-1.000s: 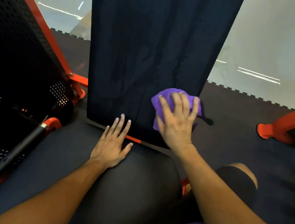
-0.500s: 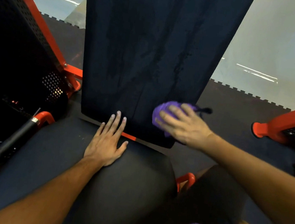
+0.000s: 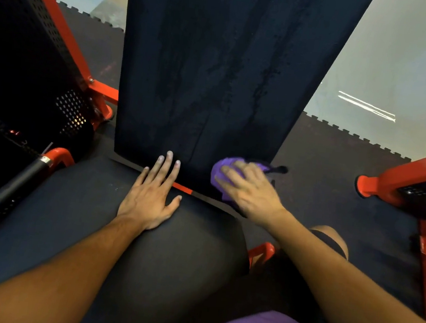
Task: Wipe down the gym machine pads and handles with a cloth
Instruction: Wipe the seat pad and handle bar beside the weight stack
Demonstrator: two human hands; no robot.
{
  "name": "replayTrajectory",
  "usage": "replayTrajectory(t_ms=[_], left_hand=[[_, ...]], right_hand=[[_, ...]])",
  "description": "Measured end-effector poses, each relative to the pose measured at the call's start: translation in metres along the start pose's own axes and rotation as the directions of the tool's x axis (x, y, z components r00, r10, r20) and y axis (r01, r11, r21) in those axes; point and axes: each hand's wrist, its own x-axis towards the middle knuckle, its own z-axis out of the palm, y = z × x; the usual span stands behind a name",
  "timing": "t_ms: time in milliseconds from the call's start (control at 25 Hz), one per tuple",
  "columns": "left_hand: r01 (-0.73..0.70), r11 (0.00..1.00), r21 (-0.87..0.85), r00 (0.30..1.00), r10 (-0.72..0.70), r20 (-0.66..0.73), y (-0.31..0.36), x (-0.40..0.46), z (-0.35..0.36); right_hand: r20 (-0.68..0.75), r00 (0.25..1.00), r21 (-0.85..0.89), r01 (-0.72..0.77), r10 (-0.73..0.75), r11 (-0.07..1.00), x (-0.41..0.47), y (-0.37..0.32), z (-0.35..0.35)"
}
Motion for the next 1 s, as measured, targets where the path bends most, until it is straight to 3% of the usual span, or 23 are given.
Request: replayTrajectory(t_ms=[120, 240, 320, 440, 520, 560, 680, 800, 880, 1000], left_hand=[[0.000, 1.000, 0.008, 1.000, 0.000, 0.004, -0.001, 0.000, 0.000], [-0.002, 1.000, 0.007, 1.000, 0.002, 0.012, 0.000, 0.001, -0.001], [0.004, 1.000, -0.002, 1.000, -0.004, 0.024, 0.002, 0.002, -0.002], [0.008, 1.000, -0.005, 1.000, -0.007, 0.027, 0.001, 0.001, -0.005], [0.017, 1.000, -0.013, 0.999, -0.017, 0.031, 0.002, -0.001, -0.008], [0.016, 1.000, -0.027, 0.999, -0.015, 0.029, 0.003, -0.001, -0.008], [0.003, 0.999, -0.051, 0.998, 0.000, 0.064, 0.001, -0.002, -0.014], [0.003, 0.998, 0.061, 0.991, -0.011, 0.137, -0.025, -0.030, -0.027], [0.058, 0.995, 0.087, 0.986, -0.070, 0.149, -0.042, -0.058, -0.031], [0.094, 0.991, 0.095, 0.988, -0.105, 0.115, -0.048, -0.067, -0.032]], right_hand=[[-0.267, 0.909, 0.084, -0.310, 0.321, 0.947, 0.020, 0.033, -0.040], [-0.379, 0.788, 0.179, -0.452, 0.485, 0.874, 0.018, 0.033, -0.040], [-0.326, 0.824, 0.173, -0.431, 0.464, 0.886, 0.004, 0.013, -0.017], [-0.030, 0.980, 0.104, -0.194, 0.198, 0.975, -0.030, -0.019, 0.018], [0.162, 0.981, 0.106, -0.126, 0.108, 0.986, -0.034, -0.024, 0.010], [0.178, 0.976, 0.129, -0.147, 0.123, 0.981, -0.028, -0.024, 0.001], [-0.043, 0.983, 0.180, -0.168, 0.178, 0.969, 0.012, -0.021, -0.044], [-0.277, 0.935, 0.119, -0.195, 0.222, 0.973, 0.061, 0.006, -0.079], [-0.299, 0.918, 0.045, -0.261, 0.262, 0.964, 0.086, 0.021, -0.079], [-0.239, 0.949, -0.072, -0.230, 0.207, 0.971, 0.130, 0.017, -0.051]])
